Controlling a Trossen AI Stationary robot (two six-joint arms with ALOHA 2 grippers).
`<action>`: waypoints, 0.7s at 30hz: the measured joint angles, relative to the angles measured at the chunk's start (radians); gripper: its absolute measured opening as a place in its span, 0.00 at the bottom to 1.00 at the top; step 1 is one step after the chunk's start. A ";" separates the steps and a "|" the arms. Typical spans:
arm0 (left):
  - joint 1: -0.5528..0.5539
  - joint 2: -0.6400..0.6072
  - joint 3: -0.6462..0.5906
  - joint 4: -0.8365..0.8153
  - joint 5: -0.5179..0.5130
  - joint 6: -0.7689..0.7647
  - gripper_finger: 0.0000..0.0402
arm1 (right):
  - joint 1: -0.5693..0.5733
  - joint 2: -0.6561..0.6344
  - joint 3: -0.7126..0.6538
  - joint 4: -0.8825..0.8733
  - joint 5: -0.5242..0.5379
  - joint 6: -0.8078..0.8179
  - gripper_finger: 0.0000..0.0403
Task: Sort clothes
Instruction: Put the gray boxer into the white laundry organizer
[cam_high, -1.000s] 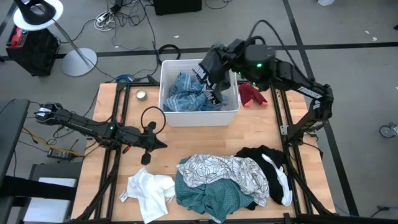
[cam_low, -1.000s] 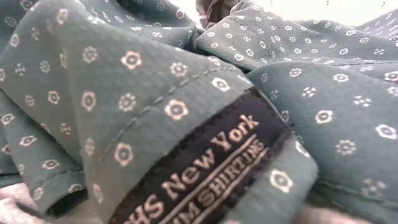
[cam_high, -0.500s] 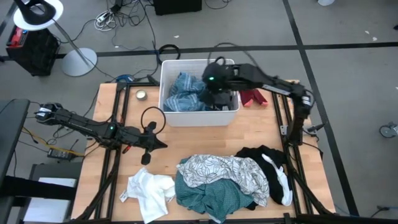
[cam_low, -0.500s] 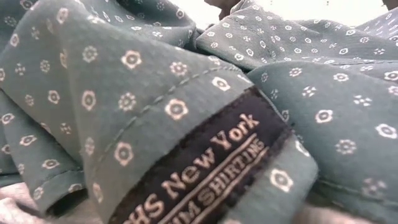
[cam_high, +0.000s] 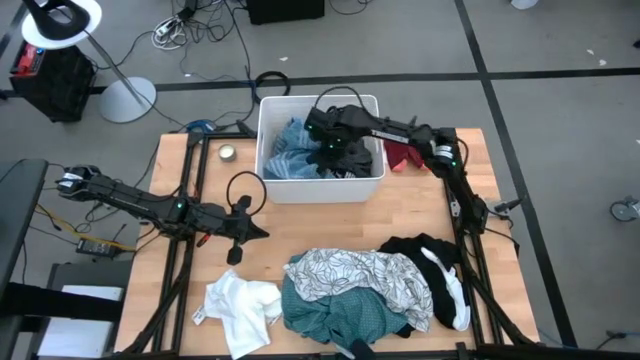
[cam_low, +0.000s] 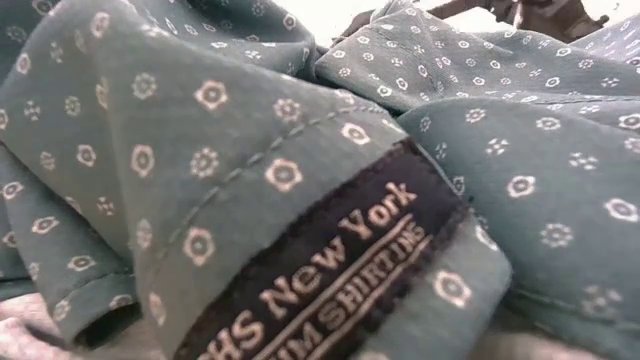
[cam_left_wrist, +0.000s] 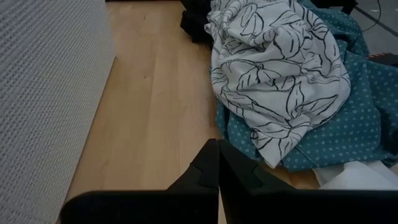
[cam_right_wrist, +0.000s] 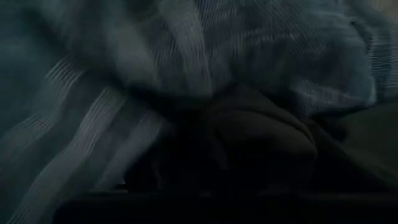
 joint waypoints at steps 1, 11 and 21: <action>0.000 0.000 0.000 -0.001 0.000 0.000 0.01 | -0.006 0.017 0.000 0.001 -0.001 0.004 0.02; 0.000 0.000 0.000 -0.007 0.000 0.000 0.01 | -0.011 0.142 0.003 0.005 -0.056 0.018 0.20; 0.000 0.000 0.000 -0.001 0.001 -0.006 0.01 | -0.009 -0.066 -0.002 -0.005 -0.065 -0.017 0.43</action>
